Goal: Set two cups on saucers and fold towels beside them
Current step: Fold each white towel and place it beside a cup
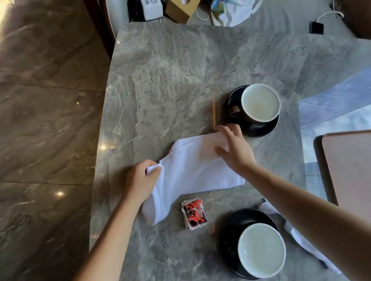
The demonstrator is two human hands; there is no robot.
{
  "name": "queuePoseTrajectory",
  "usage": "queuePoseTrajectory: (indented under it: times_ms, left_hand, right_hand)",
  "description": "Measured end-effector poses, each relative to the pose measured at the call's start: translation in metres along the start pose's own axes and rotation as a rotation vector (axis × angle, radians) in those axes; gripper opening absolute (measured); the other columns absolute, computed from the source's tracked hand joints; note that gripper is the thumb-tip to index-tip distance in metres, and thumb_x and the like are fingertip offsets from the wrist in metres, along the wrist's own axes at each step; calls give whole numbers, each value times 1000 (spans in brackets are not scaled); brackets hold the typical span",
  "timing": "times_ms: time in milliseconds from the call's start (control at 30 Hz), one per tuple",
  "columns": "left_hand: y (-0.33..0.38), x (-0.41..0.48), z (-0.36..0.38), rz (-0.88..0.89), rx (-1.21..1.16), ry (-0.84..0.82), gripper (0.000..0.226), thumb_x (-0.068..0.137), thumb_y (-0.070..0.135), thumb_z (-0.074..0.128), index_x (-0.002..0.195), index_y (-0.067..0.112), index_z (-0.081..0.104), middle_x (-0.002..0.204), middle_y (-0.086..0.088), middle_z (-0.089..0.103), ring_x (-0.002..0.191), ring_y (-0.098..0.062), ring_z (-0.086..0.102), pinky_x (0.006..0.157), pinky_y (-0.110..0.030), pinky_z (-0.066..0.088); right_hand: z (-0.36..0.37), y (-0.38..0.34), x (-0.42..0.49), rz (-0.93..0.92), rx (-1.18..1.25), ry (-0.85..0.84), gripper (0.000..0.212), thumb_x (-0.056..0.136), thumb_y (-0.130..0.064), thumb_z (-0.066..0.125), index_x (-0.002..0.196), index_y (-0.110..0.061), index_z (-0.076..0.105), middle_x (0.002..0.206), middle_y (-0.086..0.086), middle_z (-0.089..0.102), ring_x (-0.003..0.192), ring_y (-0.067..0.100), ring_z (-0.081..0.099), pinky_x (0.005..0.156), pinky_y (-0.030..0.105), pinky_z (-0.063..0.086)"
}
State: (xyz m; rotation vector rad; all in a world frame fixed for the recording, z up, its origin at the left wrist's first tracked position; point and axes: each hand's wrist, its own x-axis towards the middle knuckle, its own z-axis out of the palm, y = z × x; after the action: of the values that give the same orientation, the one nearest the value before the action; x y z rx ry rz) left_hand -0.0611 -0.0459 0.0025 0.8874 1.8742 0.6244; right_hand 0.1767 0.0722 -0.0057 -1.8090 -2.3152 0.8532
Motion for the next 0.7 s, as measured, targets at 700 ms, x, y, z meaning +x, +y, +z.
queuePoseTrajectory:
  times_ms: [700]
  left_hand:
    - [20,-40,28,142,-101,-331,12,87,8,58,86,-3,63,88,2,43,84,-6,44,76,-8,33]
  right_hand:
    - [5,-2,-3,37,-111,58,23,83,-17,58,103,-13,49,112,7,46,108,27,43,58,34,41]
